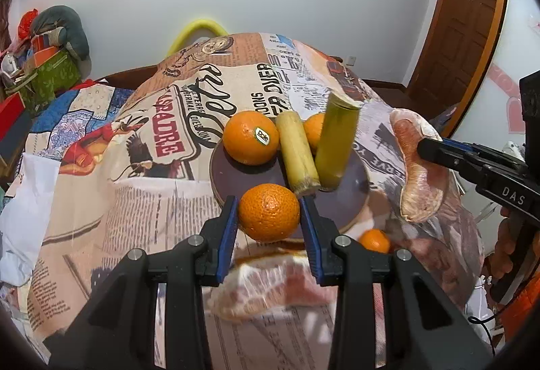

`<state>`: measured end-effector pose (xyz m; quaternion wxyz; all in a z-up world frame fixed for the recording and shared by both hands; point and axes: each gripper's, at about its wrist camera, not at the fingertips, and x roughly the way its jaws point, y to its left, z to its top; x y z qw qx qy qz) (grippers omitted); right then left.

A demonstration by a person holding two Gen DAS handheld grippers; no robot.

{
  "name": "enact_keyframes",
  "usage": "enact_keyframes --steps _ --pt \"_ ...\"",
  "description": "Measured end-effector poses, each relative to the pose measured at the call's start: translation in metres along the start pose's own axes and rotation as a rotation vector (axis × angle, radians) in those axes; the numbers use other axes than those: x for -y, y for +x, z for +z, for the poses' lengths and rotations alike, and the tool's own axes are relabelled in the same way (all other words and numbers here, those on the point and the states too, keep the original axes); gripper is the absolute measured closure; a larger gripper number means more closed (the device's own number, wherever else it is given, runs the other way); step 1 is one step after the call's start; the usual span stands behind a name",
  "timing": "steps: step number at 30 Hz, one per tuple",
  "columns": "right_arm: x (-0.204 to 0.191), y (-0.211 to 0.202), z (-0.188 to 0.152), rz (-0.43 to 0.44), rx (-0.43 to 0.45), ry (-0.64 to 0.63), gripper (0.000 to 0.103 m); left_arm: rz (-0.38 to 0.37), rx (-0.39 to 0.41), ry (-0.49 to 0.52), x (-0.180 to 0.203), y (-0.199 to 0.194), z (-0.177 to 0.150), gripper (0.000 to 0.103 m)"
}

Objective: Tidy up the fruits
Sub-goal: 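Carry the mandarin onto the plate with the left tool while the right tool carries the pomelo there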

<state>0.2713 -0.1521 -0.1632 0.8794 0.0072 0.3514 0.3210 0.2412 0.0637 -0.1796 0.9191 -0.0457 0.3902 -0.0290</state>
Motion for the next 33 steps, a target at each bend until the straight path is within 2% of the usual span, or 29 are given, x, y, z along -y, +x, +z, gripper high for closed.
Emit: enact_keyframes --steps 15,26,33 --pt "0.024 0.049 0.016 0.006 -0.048 -0.002 0.083 0.001 -0.065 0.014 -0.009 0.070 0.022 0.067" --pt "0.029 0.076 0.012 0.025 -0.090 -0.006 0.082 -0.021 -0.087 -0.006 -0.012 0.094 0.037 0.066" --pt "0.027 0.078 0.012 0.023 -0.097 -0.027 0.082 -0.029 -0.102 -0.003 -0.007 0.102 0.038 0.066"
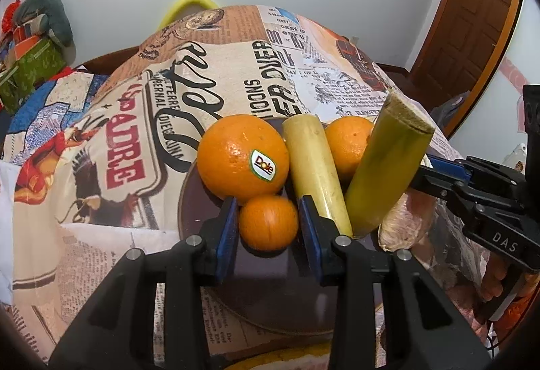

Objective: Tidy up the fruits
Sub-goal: 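Carry the mandarin onto the plate with the left tool while the right tool carries the pomelo there, then open both tools and pull them back from the plate, then grasp a peeled pomelo segment with the left tool while the right tool grasps a mandarin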

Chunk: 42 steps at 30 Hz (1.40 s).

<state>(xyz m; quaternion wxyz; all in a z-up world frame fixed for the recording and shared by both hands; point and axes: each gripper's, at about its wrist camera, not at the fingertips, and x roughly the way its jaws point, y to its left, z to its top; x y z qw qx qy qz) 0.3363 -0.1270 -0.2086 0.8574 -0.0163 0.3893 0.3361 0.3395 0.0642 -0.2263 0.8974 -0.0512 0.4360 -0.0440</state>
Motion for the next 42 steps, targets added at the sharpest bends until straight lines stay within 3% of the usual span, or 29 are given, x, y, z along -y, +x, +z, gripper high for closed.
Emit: enact_keyframes --steps 9,14,23,28,32,35,42 --pt "-0.002 0.002 0.000 -0.016 -0.017 -0.012 0.079 0.005 0.009 0.012 0.004 -0.007 -0.002 0.066" --pt "-0.002 -0.006 -0.002 -0.019 -0.013 -0.002 0.067 0.011 0.024 0.014 0.003 -0.024 -0.005 0.065" --pt "-0.014 -0.031 -0.005 -0.037 0.008 -0.018 0.066 0.049 0.050 0.026 -0.002 -0.060 -0.019 0.058" --pt "-0.023 -0.043 -0.012 -0.050 0.007 -0.045 0.065 0.064 0.036 0.028 -0.007 -0.074 -0.035 0.057" --pt "-0.023 -0.044 -0.020 -0.083 -0.004 -0.056 0.055 0.069 0.019 0.025 -0.012 -0.080 -0.049 0.052" --pt "-0.017 -0.039 -0.025 -0.126 -0.026 -0.056 0.055 0.071 0.000 0.017 -0.018 -0.079 -0.058 0.050" --pt "-0.019 -0.039 -0.045 -0.053 -0.075 0.003 0.055 0.020 -0.085 -0.005 -0.022 -0.059 -0.077 0.049"
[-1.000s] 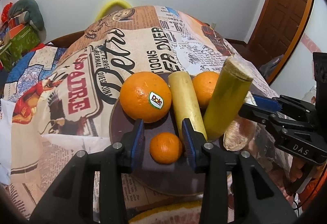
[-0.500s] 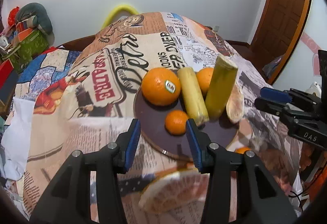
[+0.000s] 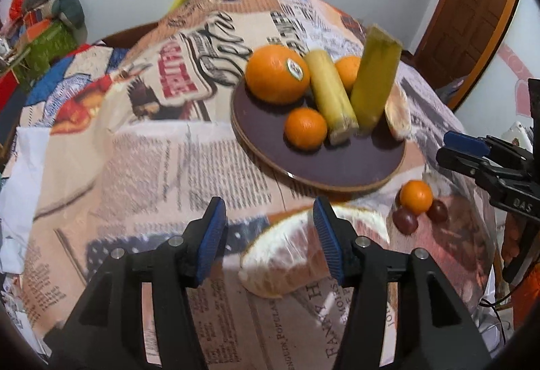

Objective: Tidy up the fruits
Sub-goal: 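Grasp a peeled pomelo segment with the left tool while the right tool grasps a mandarin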

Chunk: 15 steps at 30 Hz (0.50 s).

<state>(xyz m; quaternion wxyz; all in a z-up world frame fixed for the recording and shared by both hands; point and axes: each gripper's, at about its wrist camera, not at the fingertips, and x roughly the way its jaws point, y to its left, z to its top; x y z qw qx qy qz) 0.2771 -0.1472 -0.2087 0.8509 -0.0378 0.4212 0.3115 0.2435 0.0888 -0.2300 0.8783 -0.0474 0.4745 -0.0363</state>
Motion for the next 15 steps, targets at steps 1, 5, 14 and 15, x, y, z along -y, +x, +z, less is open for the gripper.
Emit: enact_keyframes --steps 1,5,14,15 --pt "-0.002 0.000 -0.003 0.006 -0.004 0.002 0.055 -0.011 -0.009 0.000 0.002 0.003 -0.002 0.049" --pt "-0.010 -0.002 -0.013 0.031 -0.020 0.010 0.055 -0.045 -0.008 0.002 0.006 0.003 -0.009 0.049" --pt "-0.008 -0.016 -0.026 0.018 -0.027 0.032 0.055 -0.076 -0.038 0.042 0.022 -0.019 -0.040 0.049" --pt "-0.009 -0.018 -0.027 0.014 -0.025 0.031 0.055 -0.081 -0.046 0.052 0.025 -0.020 -0.044 0.049"
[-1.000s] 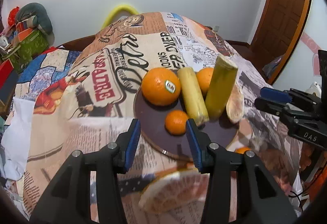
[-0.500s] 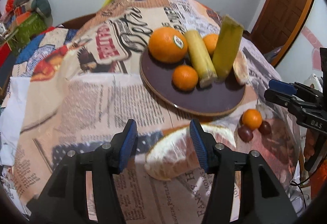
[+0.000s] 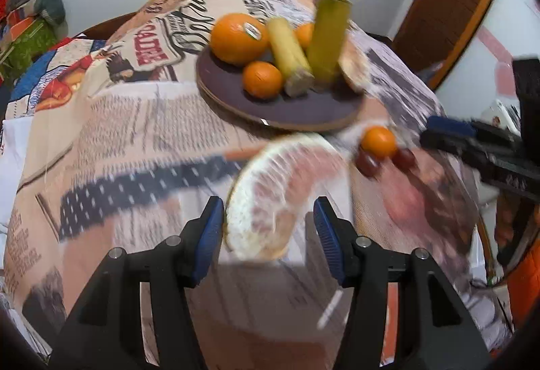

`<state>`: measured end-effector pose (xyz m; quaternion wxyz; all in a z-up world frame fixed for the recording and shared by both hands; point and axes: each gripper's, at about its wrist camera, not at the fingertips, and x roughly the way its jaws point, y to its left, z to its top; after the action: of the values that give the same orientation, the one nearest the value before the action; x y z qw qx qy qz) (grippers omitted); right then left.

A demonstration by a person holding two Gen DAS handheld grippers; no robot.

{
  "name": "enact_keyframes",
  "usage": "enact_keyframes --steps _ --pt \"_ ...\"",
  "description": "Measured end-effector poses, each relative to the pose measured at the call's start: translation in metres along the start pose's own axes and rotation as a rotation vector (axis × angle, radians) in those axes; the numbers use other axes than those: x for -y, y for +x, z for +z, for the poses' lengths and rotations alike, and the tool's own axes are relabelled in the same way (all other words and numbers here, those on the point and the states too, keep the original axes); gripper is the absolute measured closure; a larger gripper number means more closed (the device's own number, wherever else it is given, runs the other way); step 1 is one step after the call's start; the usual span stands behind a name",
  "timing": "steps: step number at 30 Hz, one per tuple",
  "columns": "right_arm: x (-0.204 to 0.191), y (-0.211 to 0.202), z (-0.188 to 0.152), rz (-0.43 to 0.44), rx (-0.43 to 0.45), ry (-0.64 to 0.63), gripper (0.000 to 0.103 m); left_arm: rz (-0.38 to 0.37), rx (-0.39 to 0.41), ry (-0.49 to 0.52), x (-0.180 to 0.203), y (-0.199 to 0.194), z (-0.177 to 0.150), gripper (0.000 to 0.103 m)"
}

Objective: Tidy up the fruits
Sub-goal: 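Grasp a peeled pomelo segment with the left tool while the right tool grasps a mandarin, then lay the pomelo segment on the plate with the left tool while the right tool sets the mandarin there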

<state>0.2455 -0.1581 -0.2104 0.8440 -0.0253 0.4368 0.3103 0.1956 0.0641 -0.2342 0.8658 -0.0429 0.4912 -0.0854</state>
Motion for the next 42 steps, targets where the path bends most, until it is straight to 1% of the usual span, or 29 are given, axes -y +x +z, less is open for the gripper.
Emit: enact_keyframes --steps 3,6,10,14,16,22,25,28,32,34,37,40,42 --pt "-0.003 -0.009 -0.003 -0.010 0.012 -0.008 0.055 -0.013 -0.017 0.042 0.016 -0.006 -0.015 0.049" --pt "-0.005 -0.016 -0.005 -0.010 0.024 -0.015 0.055 0.037 -0.022 0.087 0.028 -0.006 -0.019 0.049" --pt "-0.008 -0.020 -0.007 -0.008 0.033 -0.020 0.055 0.034 -0.020 0.052 0.024 -0.007 -0.009 0.049" --pt "-0.010 -0.019 -0.008 -0.005 0.035 -0.023 0.055 0.062 -0.001 0.053 0.021 -0.007 0.004 0.049" --pt "-0.010 -0.017 -0.008 0.000 0.033 -0.020 0.055 0.064 -0.005 0.057 0.019 -0.002 0.009 0.043" --pt "-0.014 -0.004 -0.005 0.040 0.014 -0.018 0.055 0.066 -0.059 0.097 0.023 0.032 0.019 0.042" --pt "-0.018 0.005 -0.005 0.059 0.005 -0.025 0.055 0.069 -0.044 0.095 0.022 0.038 0.026 0.042" --pt "-0.021 0.013 -0.004 0.050 0.003 -0.037 0.055 0.060 -0.034 0.073 0.018 0.044 0.033 0.042" --pt "-0.021 0.025 -0.002 0.048 -0.011 -0.041 0.055 0.071 -0.009 0.094 0.022 0.046 0.031 0.042" --pt "-0.021 0.031 -0.002 0.058 -0.021 -0.038 0.055 0.072 0.000 0.091 0.023 0.044 0.029 0.049" --pt "-0.022 0.036 -0.003 0.069 -0.032 -0.047 0.068 0.089 0.015 0.077 0.023 0.039 0.024 0.052" --pt "-0.024 0.036 -0.004 0.082 -0.024 -0.054 0.072 0.098 0.018 0.076 0.021 0.034 0.019 0.054" --pt "-0.025 0.035 -0.003 0.078 -0.022 -0.063 0.072 0.104 0.018 0.076 0.021 0.029 0.016 0.054"
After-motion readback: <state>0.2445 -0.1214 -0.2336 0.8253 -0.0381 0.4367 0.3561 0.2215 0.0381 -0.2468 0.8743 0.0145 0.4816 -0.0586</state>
